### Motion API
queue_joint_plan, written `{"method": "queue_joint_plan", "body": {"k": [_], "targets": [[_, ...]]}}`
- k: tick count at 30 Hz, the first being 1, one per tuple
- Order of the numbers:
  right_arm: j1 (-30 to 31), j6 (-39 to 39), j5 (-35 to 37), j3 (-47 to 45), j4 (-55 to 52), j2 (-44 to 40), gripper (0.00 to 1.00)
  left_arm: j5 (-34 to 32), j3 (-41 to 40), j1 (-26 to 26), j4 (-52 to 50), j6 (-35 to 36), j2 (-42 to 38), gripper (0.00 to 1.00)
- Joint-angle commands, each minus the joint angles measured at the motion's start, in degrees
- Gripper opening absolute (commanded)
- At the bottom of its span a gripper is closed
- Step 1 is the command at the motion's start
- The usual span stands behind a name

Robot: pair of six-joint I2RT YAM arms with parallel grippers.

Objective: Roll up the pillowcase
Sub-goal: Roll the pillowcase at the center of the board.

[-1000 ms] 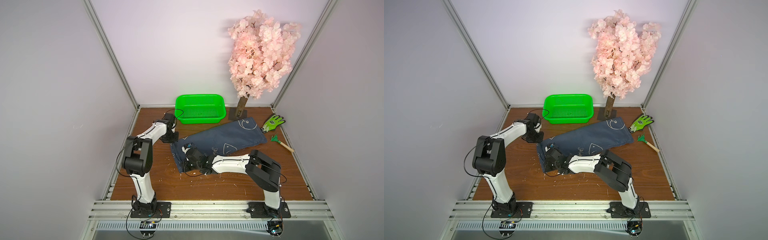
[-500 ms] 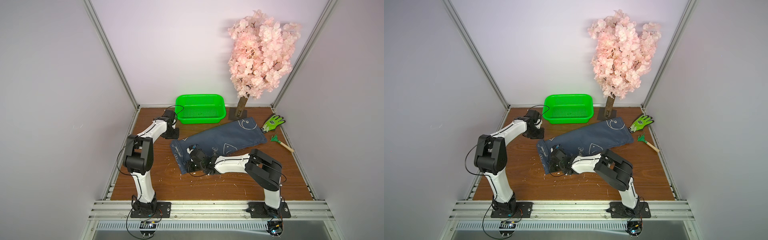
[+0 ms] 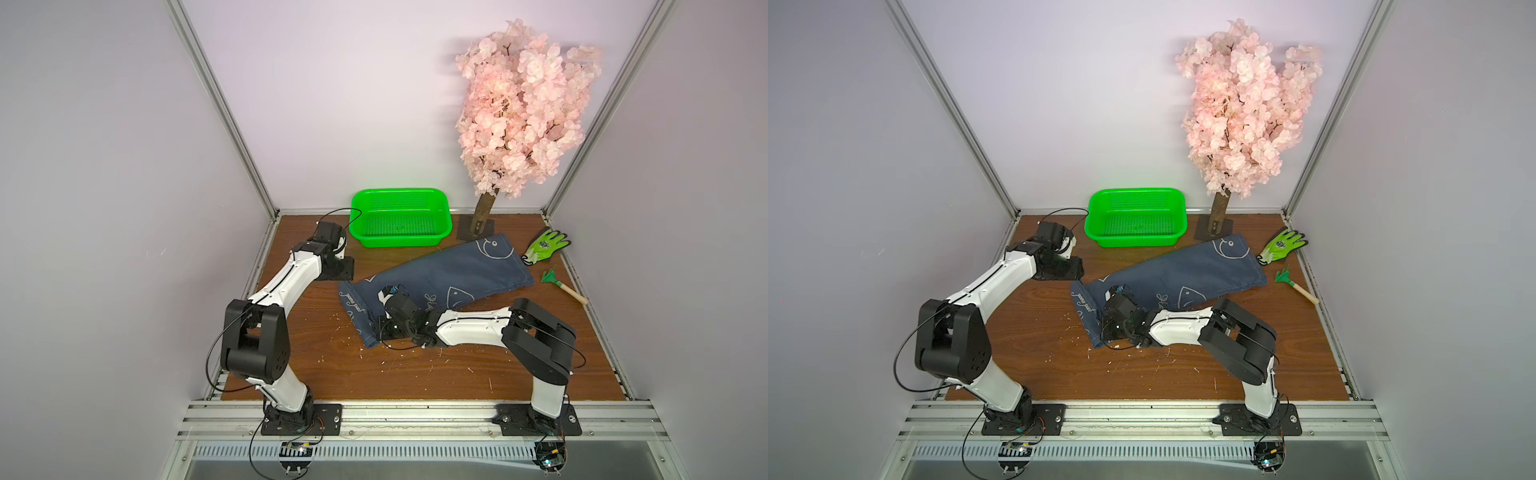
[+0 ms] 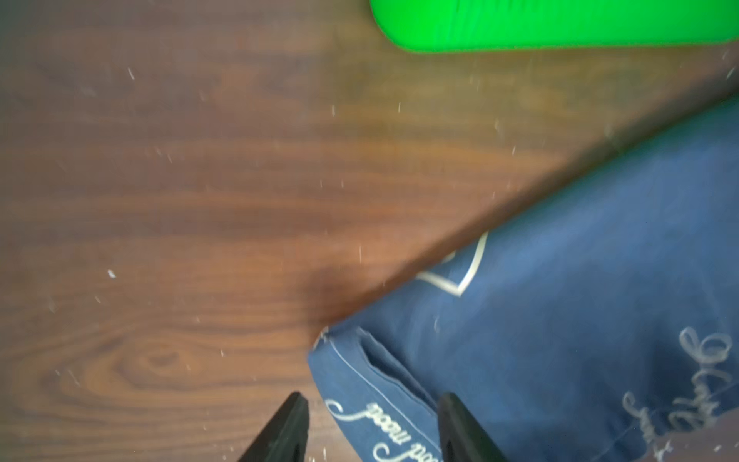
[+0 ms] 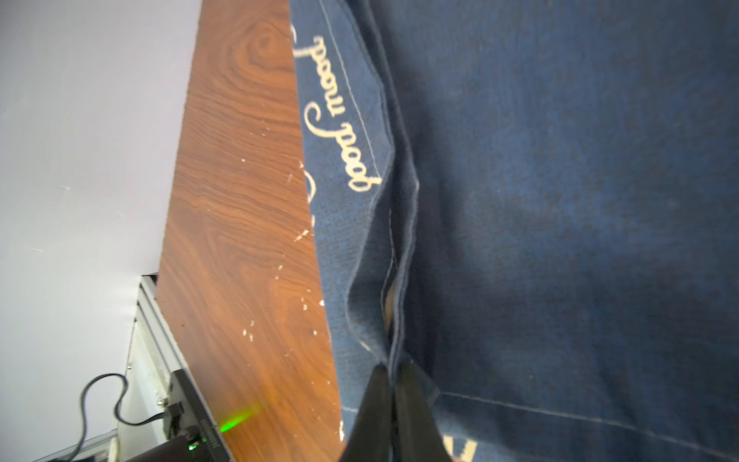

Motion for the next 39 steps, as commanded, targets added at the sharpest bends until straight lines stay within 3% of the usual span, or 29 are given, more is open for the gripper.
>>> {"method": "queue_joint_plan", "body": {"k": [1, 7, 14, 29, 34, 39], "targets": [[-0.28, -0.35, -0.68, -0.67, -0.18, -1.64, 0.09, 5.89, -7.26, 2.47, 4.28, -2.08, -2.42, 0.57], [-0.20, -0.27, 1.02, -3.10, -1.95, -2.53, 0.08, 12.53, -18.59, 5.34, 19.05, -6.99, -9.06, 0.61], [-0.28, -0.35, 2.10, -3.83, -2.86, -2.93, 0.07, 15.79, -26.54, 5.45, 24.91, -10.00, -11.30, 0.62], [0.24, -0.27, 4.47, -4.17, -5.83, -2.58, 0.07, 20.67, -33.24, 5.96, 32.74, -12.76, -7.33, 0.59], [0.46, -0.27, 5.88, -4.67, -6.42, -2.93, 0.11, 20.71, -33.96, 6.04, 34.53, -12.68, -5.24, 0.51], [0.75, -0.61, 6.94, -4.34, -6.99, -3.11, 0.16, 20.95, -33.25, 6.05, 37.54, -12.96, -2.25, 0.32]]}}
